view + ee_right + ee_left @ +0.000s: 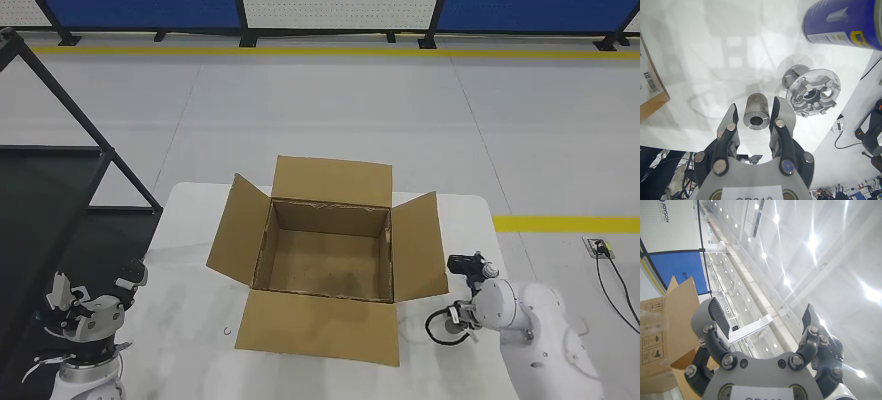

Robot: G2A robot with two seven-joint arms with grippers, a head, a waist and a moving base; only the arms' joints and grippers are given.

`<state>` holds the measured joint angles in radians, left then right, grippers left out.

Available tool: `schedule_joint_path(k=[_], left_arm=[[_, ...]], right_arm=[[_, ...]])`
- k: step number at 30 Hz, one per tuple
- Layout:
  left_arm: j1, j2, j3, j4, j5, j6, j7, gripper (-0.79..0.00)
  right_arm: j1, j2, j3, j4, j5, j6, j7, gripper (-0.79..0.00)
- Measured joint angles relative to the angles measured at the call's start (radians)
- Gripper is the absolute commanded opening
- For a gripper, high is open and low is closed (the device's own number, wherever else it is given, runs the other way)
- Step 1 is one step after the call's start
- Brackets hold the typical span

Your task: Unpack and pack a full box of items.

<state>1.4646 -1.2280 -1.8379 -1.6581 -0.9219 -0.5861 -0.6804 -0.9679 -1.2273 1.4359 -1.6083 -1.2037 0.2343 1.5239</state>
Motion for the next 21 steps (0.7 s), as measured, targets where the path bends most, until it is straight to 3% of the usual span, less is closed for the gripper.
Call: schedule_joint_path(k=[2, 3, 6, 7, 8, 9, 17, 21], left_arm=[[0.0, 0.0, 0.0, 0.0, 0.0, 0.0, 0.0, 0.0], [0.0, 0.0, 0.0, 0.0, 0.0, 0.0, 0.0, 0.0], [0.0, 0.0, 0.0, 0.0, 0.0, 0.0, 0.0, 0.0], [0.0, 0.0, 0.0, 0.0, 0.0, 0.0, 0.0, 0.0], [0.0, 0.0, 0.0, 0.0, 0.0, 0.0, 0.0, 0.0], [0.0, 0.0, 0.0, 0.0, 0.0, 0.0, 0.0, 0.0], [0.0, 0.0, 0.0, 0.0, 0.0, 0.0, 0.0, 0.0], [0.0, 0.0, 0.0, 0.0, 0.0, 0.0, 0.0, 0.0]], right_arm=[[-0.023, 0.002, 0.024, -0.049, 0.016, 0.011, -0.021, -0.262], [-0.038, 0.003, 0.038, -0.078, 0.027, 0.017, -0.032, -0.36], [-0.1, 0.007, 0.095, -0.191, 0.093, 0.018, -0.08, -0.477], [-0.12, 0.007, 0.113, -0.224, 0.124, 0.013, -0.098, -0.542], [-0.144, 0.007, 0.135, -0.259, 0.168, 0.004, -0.125, -0.708], [-0.159, 0.007, 0.15, -0.278, 0.203, -0.002, -0.148, -0.785], [-0.177, -0.006, 0.187, -0.238, 0.521, -0.062, -0.412, -0.785], [-0.176, -0.007, 0.187, -0.231, 0.54, -0.066, -0.439, -0.785]])
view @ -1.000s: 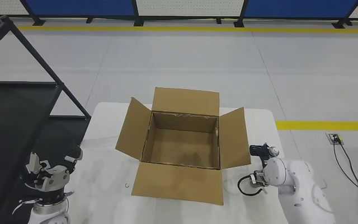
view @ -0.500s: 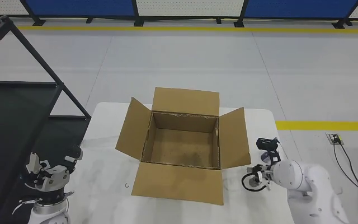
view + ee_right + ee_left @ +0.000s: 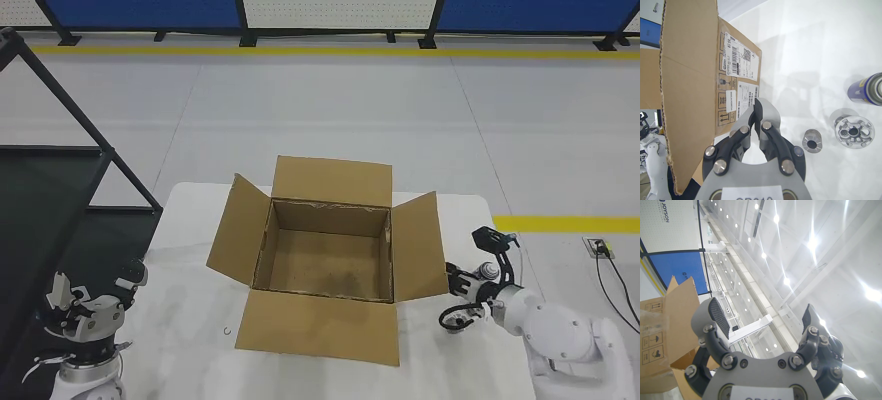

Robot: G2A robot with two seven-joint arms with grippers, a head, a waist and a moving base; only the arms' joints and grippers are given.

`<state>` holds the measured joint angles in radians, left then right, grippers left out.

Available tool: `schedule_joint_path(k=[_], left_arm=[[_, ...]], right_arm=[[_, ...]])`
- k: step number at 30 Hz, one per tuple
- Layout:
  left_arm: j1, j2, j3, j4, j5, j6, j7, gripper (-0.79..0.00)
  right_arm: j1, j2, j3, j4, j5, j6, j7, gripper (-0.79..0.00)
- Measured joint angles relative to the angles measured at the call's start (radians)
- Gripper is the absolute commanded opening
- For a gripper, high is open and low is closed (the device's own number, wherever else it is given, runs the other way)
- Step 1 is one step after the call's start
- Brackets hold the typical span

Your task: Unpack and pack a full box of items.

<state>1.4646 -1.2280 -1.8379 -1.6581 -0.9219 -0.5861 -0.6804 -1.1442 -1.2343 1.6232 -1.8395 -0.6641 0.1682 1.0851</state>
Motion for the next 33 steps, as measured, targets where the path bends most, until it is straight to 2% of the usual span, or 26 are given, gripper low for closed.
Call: schedule_joint_path(k=[4, 7, 16, 23, 33], left_arm=[[0.0, 0.0, 0.0, 0.0, 0.0, 0.0, 0.0, 0.0], [0.0, 0.0, 0.0, 0.0, 0.0, 0.0, 0.0, 0.0], [0.0, 0.0, 0.0, 0.0, 0.0, 0.0, 0.0, 0.0], [0.0, 0.0, 0.0, 0.0, 0.0, 0.0, 0.0, 0.0], [0.0, 0.0, 0.0, 0.0, 0.0, 0.0, 0.0, 0.0]], right_arm=[[-0.002, 0.0, -0.001, 0.001, 0.001, 0.001, 0.0, -0.785], [0.004, -0.003, -0.028, 0.037, 0.012, 0.025, -0.048, -0.785], [0.153, -0.02, -0.098, 0.346, 0.194, 0.008, -0.19, -0.785], [0.208, -0.029, -0.114, 0.526, 0.367, -0.11, -0.27, -0.785], [0.271, -0.034, -0.148, 0.706, 0.526, -0.255, -0.249, -0.785]])
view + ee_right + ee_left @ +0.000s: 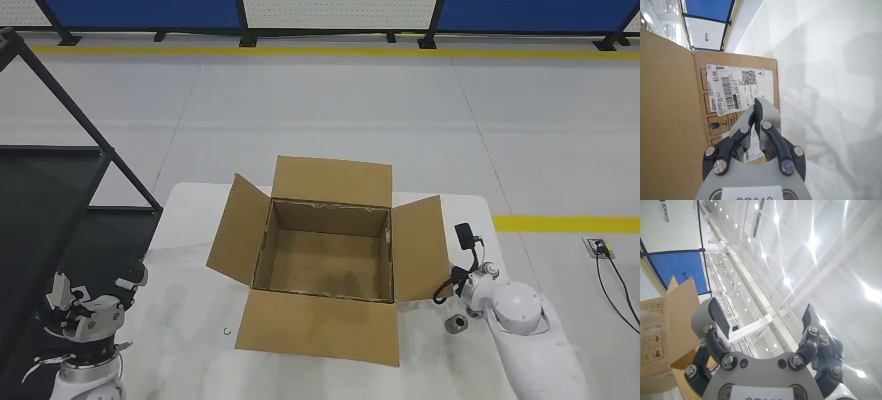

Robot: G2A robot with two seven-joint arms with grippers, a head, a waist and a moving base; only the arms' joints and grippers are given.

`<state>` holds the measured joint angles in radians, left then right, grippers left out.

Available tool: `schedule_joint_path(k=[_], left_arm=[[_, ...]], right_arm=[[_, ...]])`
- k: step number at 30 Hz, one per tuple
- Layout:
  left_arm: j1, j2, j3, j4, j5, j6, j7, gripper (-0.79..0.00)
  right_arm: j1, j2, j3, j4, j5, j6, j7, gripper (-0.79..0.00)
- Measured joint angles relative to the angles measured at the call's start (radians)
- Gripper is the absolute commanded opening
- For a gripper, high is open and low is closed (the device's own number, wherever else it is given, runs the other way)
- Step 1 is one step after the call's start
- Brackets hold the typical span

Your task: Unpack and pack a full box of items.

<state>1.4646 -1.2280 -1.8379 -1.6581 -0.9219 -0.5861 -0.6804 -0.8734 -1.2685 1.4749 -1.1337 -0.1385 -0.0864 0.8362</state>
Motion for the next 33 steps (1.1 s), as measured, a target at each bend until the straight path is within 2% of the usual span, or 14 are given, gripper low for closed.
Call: schedule_joint_path(k=[14, 33], left_arm=[[0.0, 0.0, 0.0, 0.0, 0.0, 0.0, 0.0, 0.0], [0.0, 0.0, 0.0, 0.0, 0.0, 0.0, 0.0, 0.0]], right_arm=[[0.091, -0.012, -0.106, 0.099, 0.029, -0.042, 0.006, -0.785], [0.139, -0.018, -0.189, 0.126, 0.035, -0.053, -0.004, -0.785]])
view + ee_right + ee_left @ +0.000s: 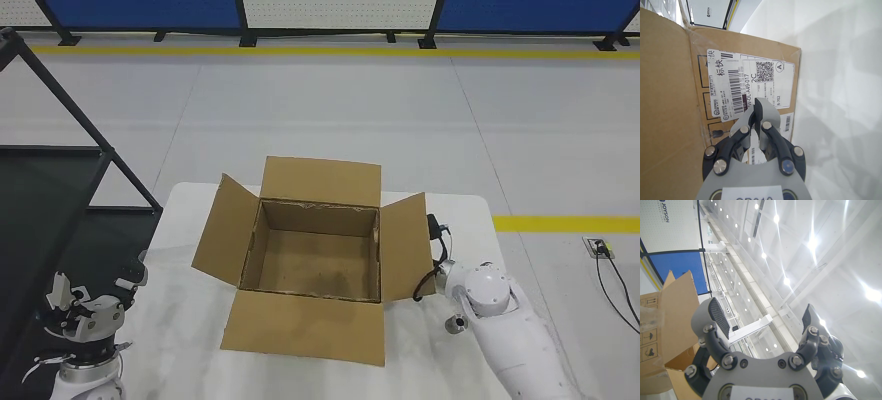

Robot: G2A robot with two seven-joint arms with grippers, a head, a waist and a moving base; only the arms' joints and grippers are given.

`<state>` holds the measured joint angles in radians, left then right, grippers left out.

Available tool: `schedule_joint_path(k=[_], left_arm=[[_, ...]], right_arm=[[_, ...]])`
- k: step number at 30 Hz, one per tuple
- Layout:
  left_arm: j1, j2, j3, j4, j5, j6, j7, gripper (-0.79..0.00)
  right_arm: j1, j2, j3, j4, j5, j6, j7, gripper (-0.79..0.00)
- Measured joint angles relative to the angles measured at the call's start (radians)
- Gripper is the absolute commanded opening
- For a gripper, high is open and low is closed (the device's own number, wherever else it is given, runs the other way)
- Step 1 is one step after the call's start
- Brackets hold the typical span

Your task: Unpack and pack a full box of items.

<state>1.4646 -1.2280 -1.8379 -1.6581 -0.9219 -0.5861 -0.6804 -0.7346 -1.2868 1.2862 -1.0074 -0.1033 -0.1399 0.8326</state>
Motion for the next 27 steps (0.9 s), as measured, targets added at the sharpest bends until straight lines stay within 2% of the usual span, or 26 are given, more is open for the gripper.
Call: schedule_joint_path(k=[4, 7, 8, 9, 10, 12, 17, 21, 27], left_arm=[[0.0, 0.0, 0.0, 0.0, 0.0, 0.0, 0.0, 0.0], [0.0, 0.0, 0.0, 0.0, 0.0, 0.0, 0.0, 0.0], [0.0, 0.0, 0.0, 0.0, 0.0, 0.0, 0.0, 0.0], [0.0, 0.0, 0.0, 0.0, 0.0, 0.0, 0.0, 0.0], [0.0, 0.0, 0.0, 0.0, 0.0, 0.0, 0.0, 0.0], [0.0, 0.0, 0.0, 0.0, 0.0, 0.0, 0.0, 0.0], [0.0, 0.0, 0.0, 0.0, 0.0, 0.0, 0.0, 0.0], [0.0, 0.0, 0.0, 0.0, 0.0, 0.0, 0.0, 0.0], [0.0, 0.0, 0.0, 0.0, 0.0, 0.0, 0.0, 0.0]], right_arm=[[-0.016, 0.013, 0.038, -0.014, -0.004, -0.001, -0.033, -0.785], [-0.063, 0.037, 0.111, -0.072, -0.021, -0.012, -0.036, -0.785], [-0.093, 0.048, 0.146, -0.113, -0.031, -0.011, -0.036, -0.727], [-0.119, 0.056, 0.174, -0.149, -0.036, -0.006, -0.035, -0.613], [-0.147, 0.063, 0.202, -0.189, -0.04, 0.0, -0.034, -0.536], [-0.22, 0.078, 0.266, -0.29, -0.045, 0.024, -0.037, 0.0], [-0.391, 0.101, 0.399, -0.508, -0.037, 0.068, -0.054, 0.0], [-0.507, 0.111, 0.484, -0.626, -0.011, 0.065, -0.07, 0.0], [-0.511, 0.111, 0.489, -0.63, -0.01, 0.065, -0.071, 0.0]])
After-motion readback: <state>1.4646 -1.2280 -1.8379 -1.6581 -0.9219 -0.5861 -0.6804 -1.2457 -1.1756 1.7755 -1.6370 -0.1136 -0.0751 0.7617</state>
